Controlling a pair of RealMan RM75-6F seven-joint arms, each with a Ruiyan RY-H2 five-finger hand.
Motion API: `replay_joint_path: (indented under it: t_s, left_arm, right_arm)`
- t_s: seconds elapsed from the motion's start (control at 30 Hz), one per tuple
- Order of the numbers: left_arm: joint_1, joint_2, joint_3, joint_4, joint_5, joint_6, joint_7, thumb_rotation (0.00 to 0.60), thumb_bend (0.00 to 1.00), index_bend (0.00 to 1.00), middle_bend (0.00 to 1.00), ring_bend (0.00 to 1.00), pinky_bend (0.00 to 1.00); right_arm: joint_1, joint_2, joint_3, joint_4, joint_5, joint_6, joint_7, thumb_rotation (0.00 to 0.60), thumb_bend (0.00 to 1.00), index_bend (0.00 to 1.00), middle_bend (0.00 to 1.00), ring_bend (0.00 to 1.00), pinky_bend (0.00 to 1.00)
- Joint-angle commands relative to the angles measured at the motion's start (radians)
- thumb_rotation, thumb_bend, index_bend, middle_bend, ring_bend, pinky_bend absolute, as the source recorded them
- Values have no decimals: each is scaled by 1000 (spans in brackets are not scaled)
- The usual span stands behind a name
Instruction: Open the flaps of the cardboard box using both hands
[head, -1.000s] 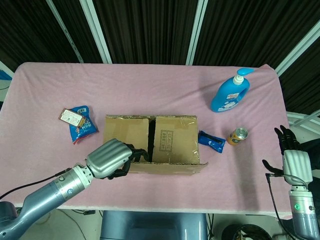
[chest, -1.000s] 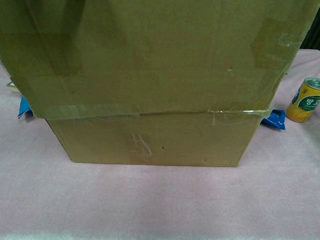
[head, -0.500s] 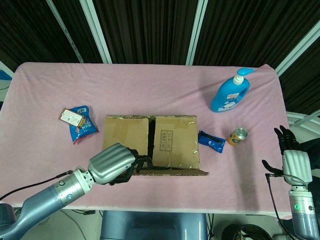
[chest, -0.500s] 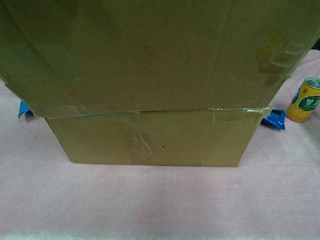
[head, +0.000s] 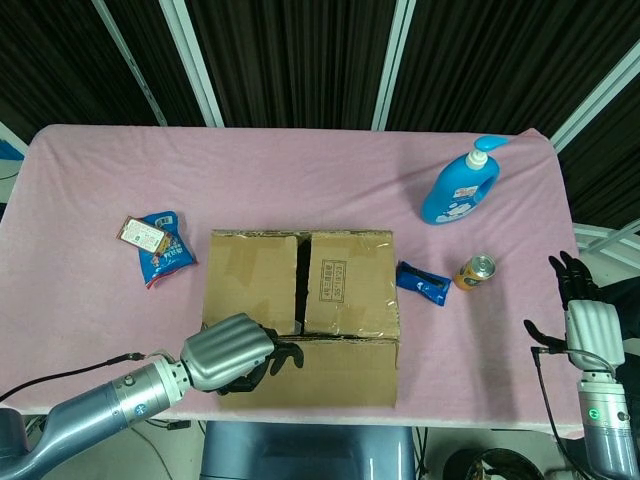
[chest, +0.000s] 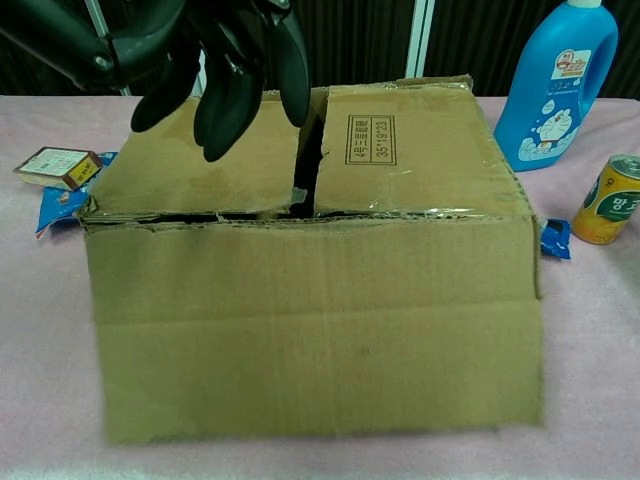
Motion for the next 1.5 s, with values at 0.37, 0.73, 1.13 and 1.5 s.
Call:
replay_joint_path:
  t_s: [0.37, 0.73, 1.13, 1.5]
  left_arm:
    - [159, -76, 87, 99, 47, 279, 209, 600, 379, 185, 278, 202, 259]
    - [453, -254, 215, 392, 186, 749, 428, 600, 167, 1, 43, 12, 74]
    - [673, -388, 291, 705, 222, 1023, 301, 600, 167, 0, 38, 10, 70]
    - [689, -437, 268, 819, 243, 1061, 189, 600, 169, 0, 38, 10, 70]
  right_arm:
    - [1, 5, 5, -8, 7, -6, 3, 600, 260, 0, 0, 0, 235]
    - [27, 59, 11, -87, -1, -47, -39, 600, 260, 0, 0, 0, 235]
    - [216, 167, 85, -164, -101, -207, -101, 600, 412, 0, 0, 0, 234]
    - [482, 179, 157, -214, -149, -476, -46, 600, 1000, 362, 274, 148, 253]
